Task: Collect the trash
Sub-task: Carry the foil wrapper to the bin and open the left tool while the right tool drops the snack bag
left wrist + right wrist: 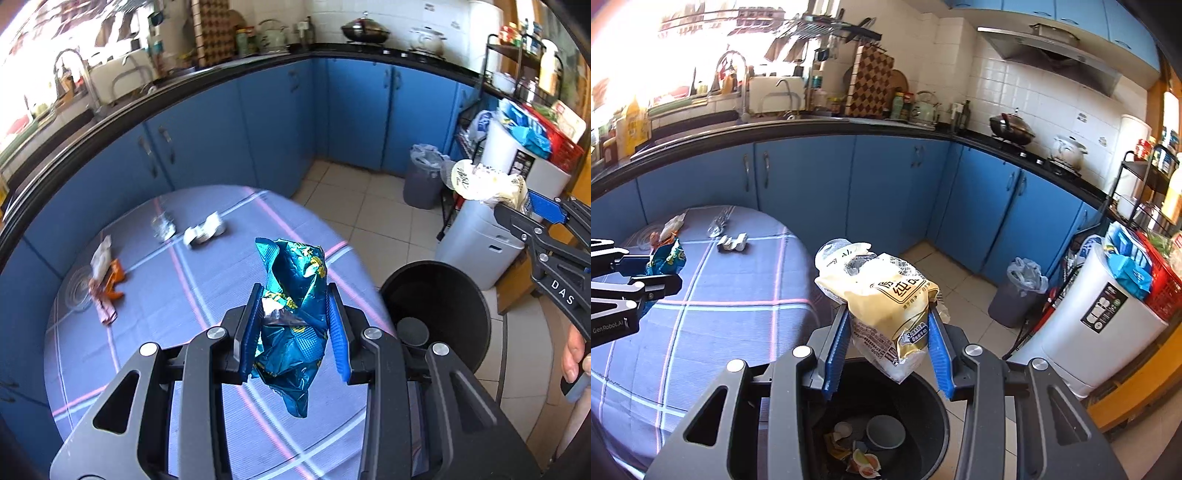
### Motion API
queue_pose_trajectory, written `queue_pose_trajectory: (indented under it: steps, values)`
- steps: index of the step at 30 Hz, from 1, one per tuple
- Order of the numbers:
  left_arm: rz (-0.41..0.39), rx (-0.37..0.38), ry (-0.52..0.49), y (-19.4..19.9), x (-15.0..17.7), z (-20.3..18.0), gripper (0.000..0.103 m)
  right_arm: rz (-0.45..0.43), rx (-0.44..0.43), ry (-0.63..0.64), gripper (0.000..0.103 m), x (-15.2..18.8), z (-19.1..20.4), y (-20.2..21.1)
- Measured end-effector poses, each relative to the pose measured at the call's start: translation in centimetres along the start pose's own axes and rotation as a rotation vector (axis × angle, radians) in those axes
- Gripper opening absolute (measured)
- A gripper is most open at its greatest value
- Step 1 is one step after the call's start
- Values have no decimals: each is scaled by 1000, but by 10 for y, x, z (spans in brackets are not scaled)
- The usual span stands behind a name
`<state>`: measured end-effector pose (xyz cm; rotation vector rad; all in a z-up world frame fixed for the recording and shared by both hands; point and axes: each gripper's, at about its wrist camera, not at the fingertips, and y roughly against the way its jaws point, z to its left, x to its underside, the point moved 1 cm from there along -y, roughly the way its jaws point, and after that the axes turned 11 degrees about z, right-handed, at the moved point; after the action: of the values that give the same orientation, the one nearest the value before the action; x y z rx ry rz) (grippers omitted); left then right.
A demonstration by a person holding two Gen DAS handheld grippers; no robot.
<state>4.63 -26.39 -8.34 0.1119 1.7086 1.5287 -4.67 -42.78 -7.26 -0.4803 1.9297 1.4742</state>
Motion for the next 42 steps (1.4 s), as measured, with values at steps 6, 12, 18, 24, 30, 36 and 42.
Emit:
queue_pose_trajectory:
  steps: [6, 12, 18, 24, 30, 36, 42]
  values:
    - [-12, 16, -46, 4, -11, -27, 34, -4, 12, -37, 40, 5, -22, 4]
    - [-16, 29, -77, 5, -19, -47, 35, -24, 5, -91, 45, 9, -45, 9]
    - [-17, 44, -118, 4, -30, -71, 34, -46, 0, -140, 70, 17, -65, 13]
    - [-26, 64, -176, 3, -41, -99, 35, -41, 29, -182, 70, 22, -84, 10]
    - [-23, 81, -211, -2, -49, -118, 35, -24, 75, -240, 70, 31, -107, 5]
    - [-27, 93, -237, -5, -57, -133, 35, -7, 85, -276, 70, 39, -125, -3]
    - [-30, 103, -253, -8, -66, -144, 36, 8, 85, -291, 70, 43, -135, -12]
